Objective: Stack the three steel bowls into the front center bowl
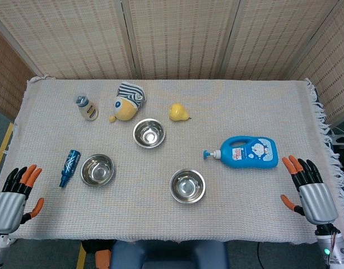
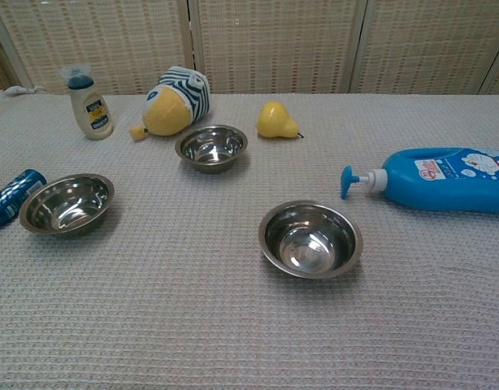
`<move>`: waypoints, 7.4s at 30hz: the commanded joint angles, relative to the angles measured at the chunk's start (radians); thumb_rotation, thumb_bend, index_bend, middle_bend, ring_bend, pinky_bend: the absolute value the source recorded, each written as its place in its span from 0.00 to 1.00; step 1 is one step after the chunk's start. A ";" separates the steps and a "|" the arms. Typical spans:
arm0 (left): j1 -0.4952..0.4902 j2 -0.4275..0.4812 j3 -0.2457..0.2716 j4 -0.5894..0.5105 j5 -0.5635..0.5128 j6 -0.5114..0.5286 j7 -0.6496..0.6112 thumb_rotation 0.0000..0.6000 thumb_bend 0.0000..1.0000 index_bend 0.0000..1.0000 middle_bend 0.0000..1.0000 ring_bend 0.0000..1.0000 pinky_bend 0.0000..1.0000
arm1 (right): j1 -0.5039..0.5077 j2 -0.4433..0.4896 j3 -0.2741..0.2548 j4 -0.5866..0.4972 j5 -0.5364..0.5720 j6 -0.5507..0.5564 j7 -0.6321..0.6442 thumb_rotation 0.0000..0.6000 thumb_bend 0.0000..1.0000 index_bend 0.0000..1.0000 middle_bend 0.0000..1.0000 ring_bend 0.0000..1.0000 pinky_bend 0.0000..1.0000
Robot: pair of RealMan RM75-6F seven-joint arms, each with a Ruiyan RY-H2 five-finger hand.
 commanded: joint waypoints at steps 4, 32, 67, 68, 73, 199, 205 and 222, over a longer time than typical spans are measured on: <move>-0.026 -0.020 0.011 0.004 -0.003 -0.060 0.006 1.00 0.39 0.00 0.00 0.00 0.00 | -0.008 0.015 -0.004 -0.012 0.004 0.004 0.006 1.00 0.13 0.00 0.00 0.00 0.00; -0.280 -0.535 -0.052 0.525 -0.044 -0.298 0.056 1.00 0.52 0.55 0.03 0.00 0.03 | -0.020 0.053 -0.004 -0.043 0.020 0.001 0.019 1.00 0.13 0.00 0.00 0.00 0.00; -0.573 -0.905 -0.158 0.354 0.062 -0.230 0.139 1.00 0.69 0.78 0.19 0.00 0.11 | -0.027 0.086 -0.011 -0.058 0.009 0.002 0.069 1.00 0.13 0.00 0.00 0.00 0.00; -0.579 -0.922 -0.159 0.369 0.058 -0.235 0.138 1.00 0.69 0.78 0.19 0.00 0.11 | -0.027 0.088 -0.010 -0.058 0.011 0.003 0.070 1.00 0.13 0.00 0.00 0.00 0.00; -0.603 -0.984 -0.167 0.474 0.020 -0.277 0.126 1.00 0.69 0.74 0.19 0.00 0.11 | -0.035 0.096 -0.007 -0.058 0.009 0.021 0.087 1.00 0.13 0.00 0.00 0.00 0.00; -0.130 -0.249 -0.022 -0.083 -0.132 -0.110 0.231 1.00 0.42 0.00 0.00 0.00 0.06 | 0.409 -0.336 -0.200 0.184 -0.091 -0.064 -0.106 1.00 0.42 0.63 0.05 0.00 0.00; -0.121 -0.237 -0.023 -0.072 -0.142 -0.115 0.196 1.00 0.42 0.00 0.00 0.00 0.07 | 0.401 -0.410 -0.177 0.249 -0.107 -0.100 -0.115 1.00 0.42 0.53 0.05 0.00 0.00; -0.058 -0.071 0.093 -0.112 -0.028 -0.087 0.043 1.00 0.42 0.00 0.00 0.00 0.07 | 0.189 0.008 -0.260 -0.135 0.034 -0.004 -0.179 1.00 0.01 0.00 0.00 0.00 0.00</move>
